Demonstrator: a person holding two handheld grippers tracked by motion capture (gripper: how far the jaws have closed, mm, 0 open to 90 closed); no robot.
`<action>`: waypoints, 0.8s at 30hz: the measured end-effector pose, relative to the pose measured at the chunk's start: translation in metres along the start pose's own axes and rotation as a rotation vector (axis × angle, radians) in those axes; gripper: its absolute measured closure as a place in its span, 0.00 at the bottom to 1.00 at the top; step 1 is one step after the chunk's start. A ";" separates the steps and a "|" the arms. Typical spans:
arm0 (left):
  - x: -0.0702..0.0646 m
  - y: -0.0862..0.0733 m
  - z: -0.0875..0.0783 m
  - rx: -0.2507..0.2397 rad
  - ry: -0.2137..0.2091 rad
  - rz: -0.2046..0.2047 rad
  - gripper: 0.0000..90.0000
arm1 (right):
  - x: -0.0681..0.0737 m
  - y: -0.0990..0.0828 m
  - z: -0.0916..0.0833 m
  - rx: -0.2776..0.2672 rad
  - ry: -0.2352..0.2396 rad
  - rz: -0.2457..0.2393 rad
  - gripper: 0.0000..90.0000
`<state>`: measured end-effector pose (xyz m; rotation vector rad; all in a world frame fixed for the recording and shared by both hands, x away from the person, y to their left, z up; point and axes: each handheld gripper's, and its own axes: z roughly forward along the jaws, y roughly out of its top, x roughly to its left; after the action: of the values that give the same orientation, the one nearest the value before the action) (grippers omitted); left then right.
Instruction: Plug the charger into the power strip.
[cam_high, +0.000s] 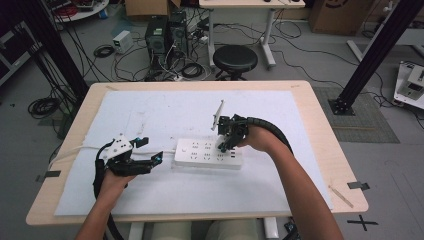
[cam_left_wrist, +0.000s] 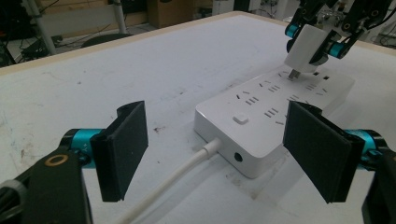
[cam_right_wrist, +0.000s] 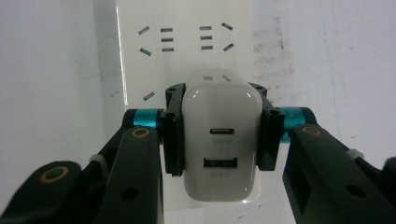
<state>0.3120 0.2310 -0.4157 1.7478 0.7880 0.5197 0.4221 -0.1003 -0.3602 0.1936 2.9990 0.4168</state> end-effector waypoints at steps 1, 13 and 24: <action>0.000 0.000 0.000 -0.001 -0.001 -0.005 0.25 | 0.000 0.001 0.000 0.005 0.004 0.003 0.70; -0.001 -0.005 0.001 -0.009 -0.004 -0.022 0.25 | 0.004 0.029 0.007 0.139 -0.015 -0.057 0.70; 0.003 -0.008 -0.003 -0.014 0.000 -0.028 0.25 | 0.000 0.033 0.015 0.189 0.009 -0.036 0.70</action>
<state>0.3100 0.2360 -0.4222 1.7214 0.8058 0.5059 0.4278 -0.0645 -0.3655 0.1527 3.0434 0.1299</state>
